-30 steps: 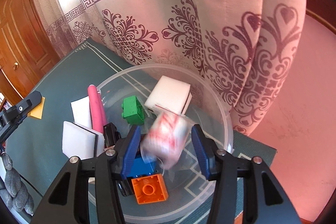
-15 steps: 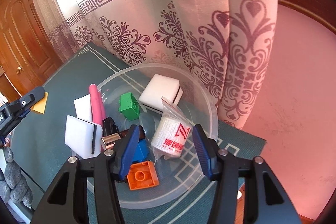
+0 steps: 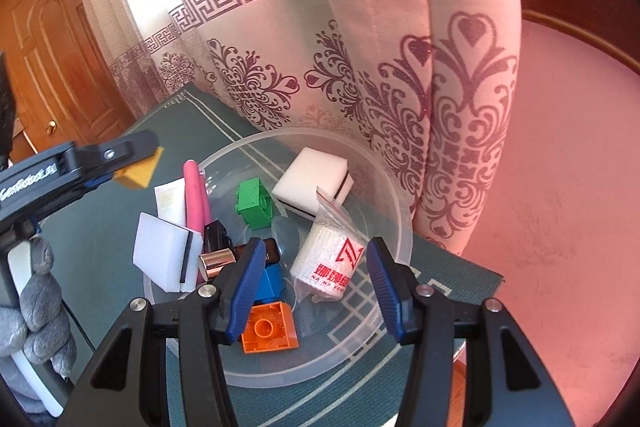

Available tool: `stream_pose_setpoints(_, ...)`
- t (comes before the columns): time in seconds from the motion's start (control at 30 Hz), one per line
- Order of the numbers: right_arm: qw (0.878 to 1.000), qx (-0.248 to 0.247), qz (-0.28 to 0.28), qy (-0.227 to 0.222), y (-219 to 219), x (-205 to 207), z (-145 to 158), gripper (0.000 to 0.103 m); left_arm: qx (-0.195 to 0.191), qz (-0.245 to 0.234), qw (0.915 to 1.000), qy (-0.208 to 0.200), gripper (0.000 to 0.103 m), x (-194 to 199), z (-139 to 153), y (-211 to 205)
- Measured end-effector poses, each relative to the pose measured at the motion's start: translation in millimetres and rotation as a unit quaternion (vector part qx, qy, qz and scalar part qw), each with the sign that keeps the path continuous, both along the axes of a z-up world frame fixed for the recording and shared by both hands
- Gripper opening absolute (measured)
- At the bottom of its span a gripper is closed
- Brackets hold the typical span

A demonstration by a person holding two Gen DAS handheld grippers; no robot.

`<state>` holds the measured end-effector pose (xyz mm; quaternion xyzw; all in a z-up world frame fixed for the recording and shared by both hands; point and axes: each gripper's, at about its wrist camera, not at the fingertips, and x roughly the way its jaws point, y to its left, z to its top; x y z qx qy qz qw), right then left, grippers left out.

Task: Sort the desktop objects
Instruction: 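Open the right tool to drop the bottle while the left tool lowers the yellow brick into the bowl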

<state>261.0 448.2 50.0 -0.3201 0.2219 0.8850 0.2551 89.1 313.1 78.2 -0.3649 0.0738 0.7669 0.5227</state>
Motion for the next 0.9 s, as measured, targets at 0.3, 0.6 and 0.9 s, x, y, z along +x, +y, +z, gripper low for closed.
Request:
stream_pose_setpoints(0.3,1.0,-0.014,0.013,0.009,8.1,0.4,-5.3,0.059,-0.036,-0.004,0.9993,0.0,0.036,-0.4,-17.8,32.9)
stream_pose_setpoints(0.6,0.999,-0.027,0.017,0.011,10.4,4.0,-12.6,0.06,-0.059,-0.008,0.9981,-0.017,0.036,-3.1,-32.8,43.2)
stream_pose_setpoints(0.9,0.999,-0.025,0.015,0.014,6.8,11.4,-9.4,0.062,-0.064,-0.015,0.9966,-0.05,0.057,-5.5,-37.8,41.4)
